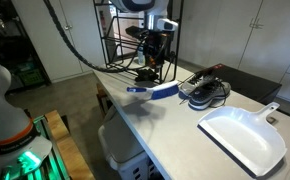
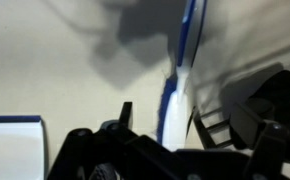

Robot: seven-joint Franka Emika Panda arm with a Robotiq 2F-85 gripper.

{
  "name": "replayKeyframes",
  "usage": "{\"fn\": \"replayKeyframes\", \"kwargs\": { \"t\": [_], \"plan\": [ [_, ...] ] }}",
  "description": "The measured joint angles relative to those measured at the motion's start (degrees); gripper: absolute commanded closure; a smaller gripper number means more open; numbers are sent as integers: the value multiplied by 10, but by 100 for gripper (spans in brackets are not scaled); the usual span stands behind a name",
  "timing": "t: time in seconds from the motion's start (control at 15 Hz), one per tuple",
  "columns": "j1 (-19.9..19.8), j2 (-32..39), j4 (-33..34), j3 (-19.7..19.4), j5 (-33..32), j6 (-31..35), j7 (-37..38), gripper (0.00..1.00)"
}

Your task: Put the trainer on the table

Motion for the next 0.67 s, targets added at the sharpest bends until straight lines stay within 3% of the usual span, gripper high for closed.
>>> {"fn": "replayKeyframes", "kwargs": {
  "t": [0.4,0.67],
  "plan": [
    [104,-40,-111,49,-9,1,176,0],
    [115,-41,-118,53,-12,1,198,0]
  ]
}}
